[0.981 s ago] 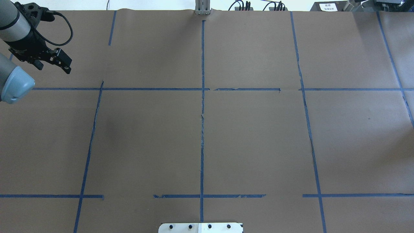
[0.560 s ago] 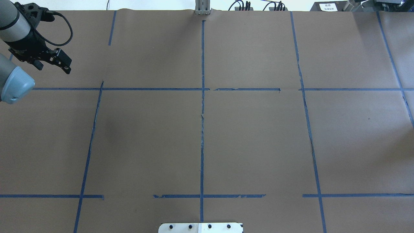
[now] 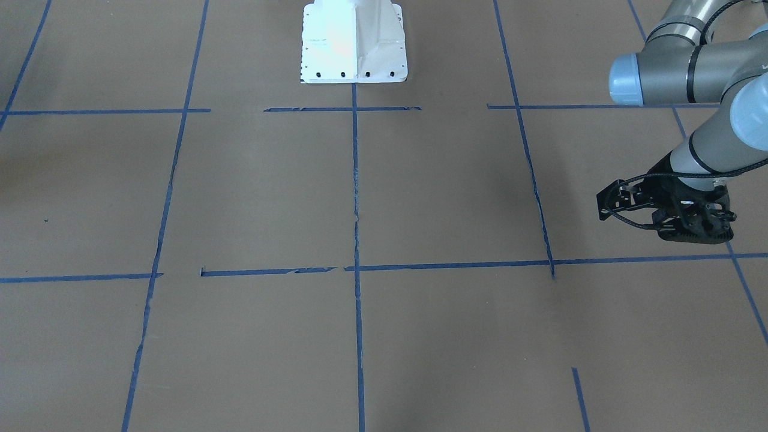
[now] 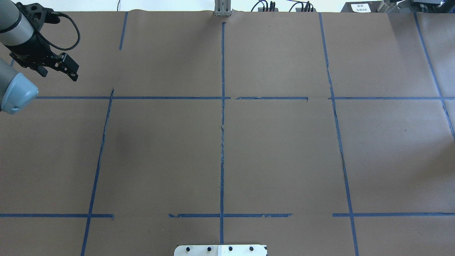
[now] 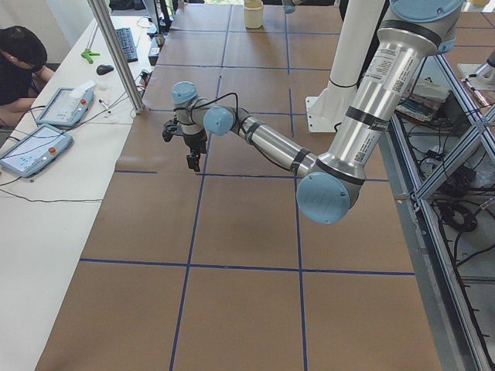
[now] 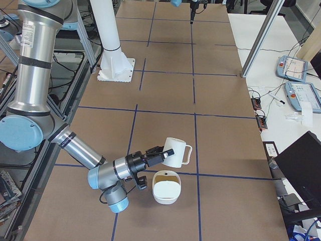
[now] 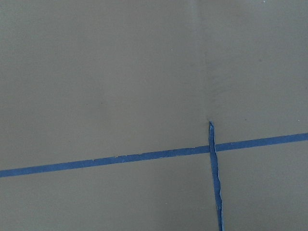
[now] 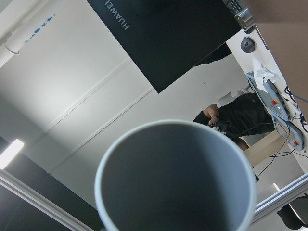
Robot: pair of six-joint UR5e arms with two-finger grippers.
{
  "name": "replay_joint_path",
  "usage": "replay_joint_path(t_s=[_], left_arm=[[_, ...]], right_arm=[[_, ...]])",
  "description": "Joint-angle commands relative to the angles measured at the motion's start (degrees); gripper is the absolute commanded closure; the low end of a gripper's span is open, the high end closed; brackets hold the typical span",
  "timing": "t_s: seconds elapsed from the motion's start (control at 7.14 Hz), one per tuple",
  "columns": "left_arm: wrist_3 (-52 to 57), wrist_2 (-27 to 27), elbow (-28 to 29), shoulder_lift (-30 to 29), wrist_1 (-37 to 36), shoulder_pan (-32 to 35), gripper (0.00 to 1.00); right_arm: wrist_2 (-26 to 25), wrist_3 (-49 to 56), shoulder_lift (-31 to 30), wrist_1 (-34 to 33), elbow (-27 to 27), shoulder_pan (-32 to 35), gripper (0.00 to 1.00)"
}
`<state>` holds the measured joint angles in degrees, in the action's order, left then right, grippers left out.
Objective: Left arm hands cup to right arm to dump lemon
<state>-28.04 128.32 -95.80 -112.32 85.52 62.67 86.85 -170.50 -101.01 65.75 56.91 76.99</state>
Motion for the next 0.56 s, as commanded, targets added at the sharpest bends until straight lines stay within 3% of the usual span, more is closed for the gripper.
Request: replay_joint_path(t_s=[0.0, 0.14, 0.42], left_arm=[[0.0, 0.0, 0.0, 0.0, 0.0, 0.0, 0.0], [0.0, 0.09, 0.08, 0.0, 0.0, 0.0, 0.0], [0.09, 0.17, 0.17, 0.08, 0.0, -0.09, 0.0]], right_arm=[[0.16, 0.51, -0.07, -0.1, -0.05, 0.0, 0.88], [1.64, 1.91, -0.15, -0.18, 0.21, 0.0, 0.86], [7.7, 20.28, -0.42, -0.19, 0.74, 0.09, 0.77]])
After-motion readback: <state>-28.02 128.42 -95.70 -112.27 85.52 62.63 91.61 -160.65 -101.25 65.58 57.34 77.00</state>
